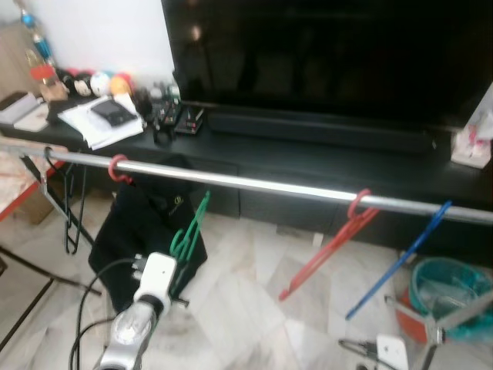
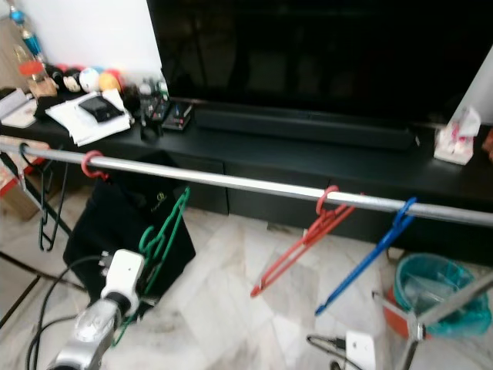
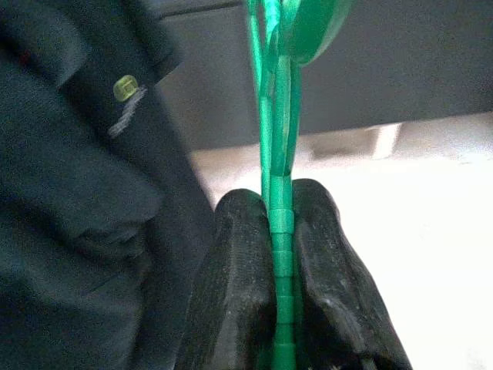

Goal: Hang hanger

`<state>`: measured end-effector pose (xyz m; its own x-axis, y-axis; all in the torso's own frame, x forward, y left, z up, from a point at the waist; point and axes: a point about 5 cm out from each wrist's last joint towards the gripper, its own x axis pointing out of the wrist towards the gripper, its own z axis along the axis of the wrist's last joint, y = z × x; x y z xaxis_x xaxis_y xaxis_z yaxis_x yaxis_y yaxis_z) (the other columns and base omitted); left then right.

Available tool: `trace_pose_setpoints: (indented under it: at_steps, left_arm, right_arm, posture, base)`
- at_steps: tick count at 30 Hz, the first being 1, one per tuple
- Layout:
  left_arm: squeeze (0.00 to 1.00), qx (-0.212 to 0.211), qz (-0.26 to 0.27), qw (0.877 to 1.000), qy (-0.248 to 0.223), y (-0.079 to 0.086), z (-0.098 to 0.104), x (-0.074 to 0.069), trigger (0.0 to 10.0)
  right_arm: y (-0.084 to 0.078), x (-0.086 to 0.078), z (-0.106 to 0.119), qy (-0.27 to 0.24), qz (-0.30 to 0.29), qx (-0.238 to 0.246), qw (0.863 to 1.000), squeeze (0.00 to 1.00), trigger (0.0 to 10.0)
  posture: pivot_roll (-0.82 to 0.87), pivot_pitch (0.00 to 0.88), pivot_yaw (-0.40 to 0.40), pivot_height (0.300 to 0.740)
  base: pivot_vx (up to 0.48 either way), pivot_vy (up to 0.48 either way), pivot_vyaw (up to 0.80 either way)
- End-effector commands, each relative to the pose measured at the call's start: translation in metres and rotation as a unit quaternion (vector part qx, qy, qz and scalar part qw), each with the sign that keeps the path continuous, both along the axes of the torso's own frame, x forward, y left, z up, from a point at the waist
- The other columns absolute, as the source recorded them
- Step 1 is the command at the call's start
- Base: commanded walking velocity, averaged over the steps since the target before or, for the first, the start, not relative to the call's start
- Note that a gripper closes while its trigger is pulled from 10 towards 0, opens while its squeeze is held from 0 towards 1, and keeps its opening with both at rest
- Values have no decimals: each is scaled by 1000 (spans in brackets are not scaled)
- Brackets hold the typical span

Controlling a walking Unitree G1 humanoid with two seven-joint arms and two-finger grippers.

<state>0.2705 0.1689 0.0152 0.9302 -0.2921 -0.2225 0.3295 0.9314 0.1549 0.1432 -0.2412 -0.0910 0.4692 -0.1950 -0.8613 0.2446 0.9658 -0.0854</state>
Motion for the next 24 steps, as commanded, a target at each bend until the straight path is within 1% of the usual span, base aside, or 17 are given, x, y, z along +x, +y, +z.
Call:
trace_pose_setpoints:
  at_steps: [1,4,7,8,12,13,14,16,20,23,24]
  left_arm:
    - [0,2,-7,1000,1,5,2,-1,10000]
    - [0,-4,-25,1000,-7,4,9,3,10000]
    - [0,-7,-31,999,-10,3,12,6,10000]
    - [0,-9,-42,999,-12,0,17,11,10000]
    - [0,-13,-56,998,-14,-5,24,20,10000]
    - [0,-8,-56,998,-9,-6,26,26,10000]
    - [0,-7,-56,998,-8,-6,27,27,10000]
    - [0,-19,-44,999,-6,-7,33,38,10000]
    - [0,-18,-27,999,-5,-7,37,46,10000]
    - [0,-22,-7,1000,-7,-10,45,58,10000]
    - [0,-30,-2,999,-10,-12,48,61,10000]
  right_arm:
    - [2,-1,-1,2,-3,4,1000,0,10000]
    - [2,-1,-1,1,-2,4,1000,0,10000]
    - [2,-1,-1,2,-1,4,1000,0,10000]
    - [2,0,-1,2,0,4,1000,0,10000]
    - [3,0,-1,2,0,4,1000,0,10000]
    - [3,0,-1,2,0,4,1000,0,10000]
    - [3,0,-1,2,0,4,1000,0,10000]
    - [3,0,-1,1,-1,5,1000,0,10000]
    - [3,0,-1,1,-1,5,1000,0,10000]
    - [3,0,-1,2,0,5,1000,0,10000]
    - [3,-1,-1,2,-1,5,1000,0,10000]
  posture:
    - [13,0,30,740]
    - [17,0,26,740]
    - [19,0,25,740]
    - [20,0,24,740]
    - [20,0,23,740]
    - [17,0,24,740]
    - [17,0,24,740]
    - [15,0,25,740]
    - [15,0,25,740]
    - [16,0,24,740]
    - [11,0,25,740]
  base:
    - [0,0,0]
    - [0,0,0]
    - [0,0,0]
    - [0,0,0]
    - [0,0,0]
    - [0,0,0]
    - [0,0,0]
    - [0,0,0]
    - [0,0,0]
    - [0,0,0]
    - [0,0,0]
